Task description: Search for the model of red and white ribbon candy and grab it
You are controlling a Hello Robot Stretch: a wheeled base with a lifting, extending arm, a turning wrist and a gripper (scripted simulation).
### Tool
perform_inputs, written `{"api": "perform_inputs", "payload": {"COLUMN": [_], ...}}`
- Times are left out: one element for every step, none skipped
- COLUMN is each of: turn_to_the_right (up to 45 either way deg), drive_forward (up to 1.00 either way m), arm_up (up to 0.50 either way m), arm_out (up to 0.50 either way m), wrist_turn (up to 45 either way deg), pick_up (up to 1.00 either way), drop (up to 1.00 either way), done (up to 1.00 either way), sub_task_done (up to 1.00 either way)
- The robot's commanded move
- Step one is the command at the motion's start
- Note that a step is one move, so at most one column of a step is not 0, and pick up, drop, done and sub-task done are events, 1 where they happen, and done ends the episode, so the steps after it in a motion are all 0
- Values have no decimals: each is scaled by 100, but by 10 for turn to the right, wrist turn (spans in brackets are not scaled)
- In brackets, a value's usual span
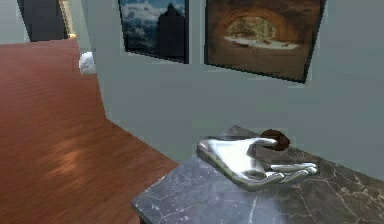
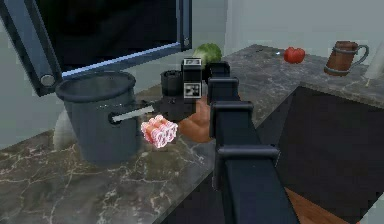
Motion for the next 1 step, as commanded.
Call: {"api": "perform_inputs", "payload": {"turn_to_the_right": [0], "drive_forward": [0], "arm_up": [0], "arm_out": [0], "wrist_turn": [180], "pick_up": [0], "drop": [0], "done": [0], "sub_task_done": [0]}}
